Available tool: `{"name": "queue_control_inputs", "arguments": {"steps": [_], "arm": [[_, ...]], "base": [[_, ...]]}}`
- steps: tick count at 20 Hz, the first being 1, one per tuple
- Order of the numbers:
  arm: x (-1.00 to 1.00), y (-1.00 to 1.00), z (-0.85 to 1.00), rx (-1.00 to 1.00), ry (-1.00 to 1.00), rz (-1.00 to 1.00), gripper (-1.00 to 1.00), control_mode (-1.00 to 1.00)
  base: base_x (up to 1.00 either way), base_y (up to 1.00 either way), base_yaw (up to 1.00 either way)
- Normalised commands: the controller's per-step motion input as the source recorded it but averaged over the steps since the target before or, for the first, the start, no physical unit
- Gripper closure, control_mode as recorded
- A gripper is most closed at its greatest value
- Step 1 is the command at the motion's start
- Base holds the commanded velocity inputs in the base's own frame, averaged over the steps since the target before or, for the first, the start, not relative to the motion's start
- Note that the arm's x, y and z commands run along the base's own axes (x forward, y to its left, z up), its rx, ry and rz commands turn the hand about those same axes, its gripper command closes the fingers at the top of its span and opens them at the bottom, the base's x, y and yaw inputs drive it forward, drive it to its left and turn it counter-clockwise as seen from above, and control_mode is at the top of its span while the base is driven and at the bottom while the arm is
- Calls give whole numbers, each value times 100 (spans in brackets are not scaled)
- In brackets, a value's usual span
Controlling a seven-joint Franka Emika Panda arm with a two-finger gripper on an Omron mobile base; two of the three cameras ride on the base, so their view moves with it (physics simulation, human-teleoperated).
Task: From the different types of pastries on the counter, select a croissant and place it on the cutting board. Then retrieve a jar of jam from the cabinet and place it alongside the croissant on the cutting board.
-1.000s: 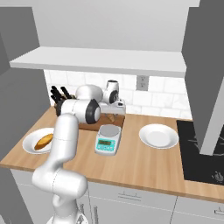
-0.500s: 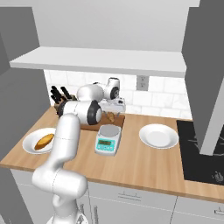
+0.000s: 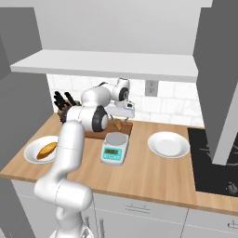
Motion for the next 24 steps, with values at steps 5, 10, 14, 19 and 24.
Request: {"name": "queue_control_inputs", "arguments": {"steps": [5, 10, 14, 19, 24], "arm": [[-100, -22, -18, 8, -27, -6, -100, -100], [-100, -2, -55, 1, -38, -2, -100, -100], [-100, 0, -48, 0, -38, 0, -100, -100], [-100, -1, -22, 0, -43, 0, -100, -100], [-100, 0, -5, 0, -40, 0, -100, -100]], "base": [[0, 0, 0], [0, 0, 0], [0, 0, 0], [0, 0, 0], [0, 0, 0]]}}
